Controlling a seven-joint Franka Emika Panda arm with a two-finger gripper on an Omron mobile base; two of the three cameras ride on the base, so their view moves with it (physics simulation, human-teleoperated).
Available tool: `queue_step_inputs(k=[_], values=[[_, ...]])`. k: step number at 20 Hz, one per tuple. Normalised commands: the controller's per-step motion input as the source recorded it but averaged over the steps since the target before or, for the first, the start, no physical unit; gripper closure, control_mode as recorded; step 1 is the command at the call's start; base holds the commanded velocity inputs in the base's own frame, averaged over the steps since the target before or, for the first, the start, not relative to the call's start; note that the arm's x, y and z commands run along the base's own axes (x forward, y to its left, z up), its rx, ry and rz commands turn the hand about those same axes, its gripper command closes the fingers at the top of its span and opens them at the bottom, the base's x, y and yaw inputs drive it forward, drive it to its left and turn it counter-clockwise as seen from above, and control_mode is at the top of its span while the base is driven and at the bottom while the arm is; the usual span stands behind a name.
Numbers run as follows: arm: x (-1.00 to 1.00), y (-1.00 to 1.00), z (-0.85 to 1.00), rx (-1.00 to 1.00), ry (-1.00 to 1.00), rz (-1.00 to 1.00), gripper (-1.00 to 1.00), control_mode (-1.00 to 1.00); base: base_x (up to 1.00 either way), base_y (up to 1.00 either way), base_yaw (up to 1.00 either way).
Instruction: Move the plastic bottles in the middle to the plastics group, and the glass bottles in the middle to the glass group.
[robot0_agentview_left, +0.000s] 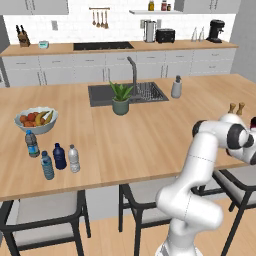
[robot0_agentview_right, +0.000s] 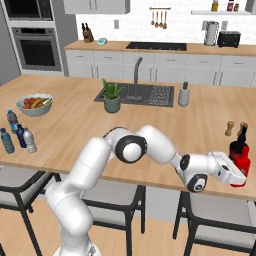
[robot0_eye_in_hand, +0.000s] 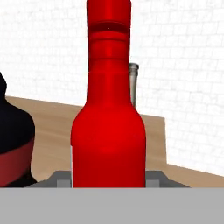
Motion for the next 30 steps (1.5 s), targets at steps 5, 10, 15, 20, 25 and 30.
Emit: queue_step_inputs(k=[5,10,15,20,25,30], values=[[0.28,0.01,-0.23,0.00,0.01,-0.01,1.00,-1.00,0.00,0.00,0.00],[0.25,-0.07,-0.17,0.00,0.00,0.00,1.00,-1.00,0.00,0.00,0.00],[0.25,-0.08,-0.13,0.01,-0.01,0.00,1.00,-1.00,0.00,0.00,0.00],[0.08,-0.03,-0.20,0.04,-0.07,0.01,1.00,-1.00,0.00,0.00,0.00],[0.07,0.00,-0.27,0.06,-0.07,0.01,1.00,-1.00,0.00,0.00,0.00],[0.03,-0.02,-0.45,0.03,0.00,0.00,1.00,-1.00,0.00,0.00,0.00]])
